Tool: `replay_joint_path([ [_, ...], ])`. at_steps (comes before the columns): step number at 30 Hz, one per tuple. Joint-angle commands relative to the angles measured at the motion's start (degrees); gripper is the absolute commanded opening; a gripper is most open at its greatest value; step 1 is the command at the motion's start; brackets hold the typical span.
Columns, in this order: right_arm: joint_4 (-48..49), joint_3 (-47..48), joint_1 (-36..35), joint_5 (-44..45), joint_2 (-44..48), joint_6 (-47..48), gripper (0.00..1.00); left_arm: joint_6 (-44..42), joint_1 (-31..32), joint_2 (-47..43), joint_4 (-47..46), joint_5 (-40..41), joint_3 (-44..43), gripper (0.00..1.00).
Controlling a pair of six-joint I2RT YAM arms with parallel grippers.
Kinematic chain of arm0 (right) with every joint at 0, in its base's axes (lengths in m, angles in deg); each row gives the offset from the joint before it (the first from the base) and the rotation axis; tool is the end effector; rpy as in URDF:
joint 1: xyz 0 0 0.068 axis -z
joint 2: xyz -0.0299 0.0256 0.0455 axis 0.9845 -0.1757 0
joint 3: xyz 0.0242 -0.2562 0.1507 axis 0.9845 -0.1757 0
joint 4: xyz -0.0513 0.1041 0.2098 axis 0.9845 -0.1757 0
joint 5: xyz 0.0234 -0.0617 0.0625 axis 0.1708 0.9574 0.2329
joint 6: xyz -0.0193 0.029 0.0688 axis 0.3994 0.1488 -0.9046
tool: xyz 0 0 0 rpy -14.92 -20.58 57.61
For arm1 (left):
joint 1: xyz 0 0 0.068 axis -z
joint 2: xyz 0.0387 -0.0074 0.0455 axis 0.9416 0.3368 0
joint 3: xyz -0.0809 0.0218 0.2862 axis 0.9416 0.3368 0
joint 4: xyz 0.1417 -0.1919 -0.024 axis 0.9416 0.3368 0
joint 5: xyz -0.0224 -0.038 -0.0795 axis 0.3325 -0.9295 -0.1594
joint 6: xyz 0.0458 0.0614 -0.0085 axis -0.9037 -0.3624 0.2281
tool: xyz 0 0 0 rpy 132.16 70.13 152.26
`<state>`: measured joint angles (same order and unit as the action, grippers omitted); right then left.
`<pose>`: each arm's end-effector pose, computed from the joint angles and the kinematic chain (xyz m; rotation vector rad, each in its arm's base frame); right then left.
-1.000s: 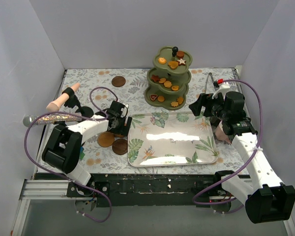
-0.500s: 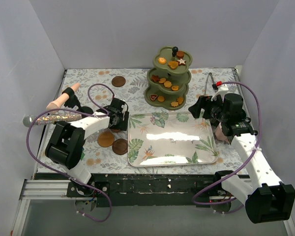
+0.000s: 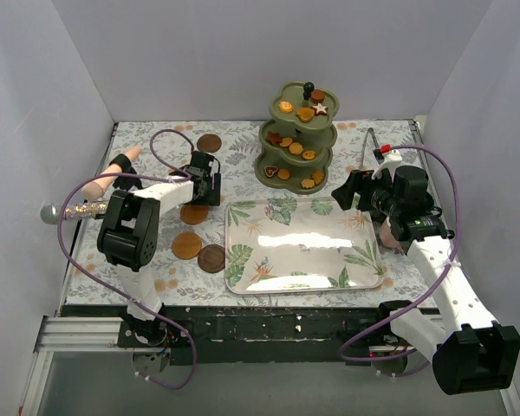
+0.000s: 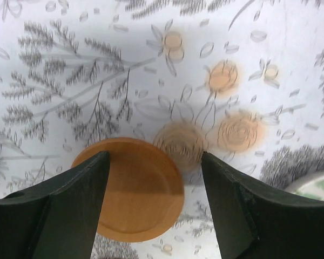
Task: Serve the afternoon tea
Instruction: Move the coaster to the center of the board.
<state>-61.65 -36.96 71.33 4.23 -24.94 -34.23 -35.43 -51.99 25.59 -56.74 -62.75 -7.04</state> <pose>0.2108 0.0515 0.3242 -0.1503 1.9345 0.5273 0.3621 -0.1034 0.1765 -0.7628 2.4736 -0.1090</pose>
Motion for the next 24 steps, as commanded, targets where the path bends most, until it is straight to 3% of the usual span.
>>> replay_joint_path([
  [1, 1.0, 0.5, -0.1, -0.5, 1.4, 0.8, 0.88, -1.4, -0.5, 4.6, 2.0, -1.0, -3.5, 0.68],
  [5, -1.3, 2.3, -0.1, -0.1, 0.6, 2.5, 0.88, -2.5, -0.5, -0.8, 1.5, 0.2, -3.9, 0.74],
  [10, -1.2, 2.7, -0.1, -1.0, -0.5, 2.4, 0.89, 0.1, -0.4, -10.4, 1.3, 1.8, 0.1, 0.98],
  [16, -0.8, 2.2, -0.1, -2.1, -0.6, 1.9, 0.89, 5.4, -4.0, -14.1, 5.4, 0.2, 7.3, 0.98],
  [24, -0.9, 2.2, -0.1, -2.7, 0.7, 1.7, 0.89, 3.5, -4.4, -13.5, 2.9, -7.7, 11.8, 0.98],
])
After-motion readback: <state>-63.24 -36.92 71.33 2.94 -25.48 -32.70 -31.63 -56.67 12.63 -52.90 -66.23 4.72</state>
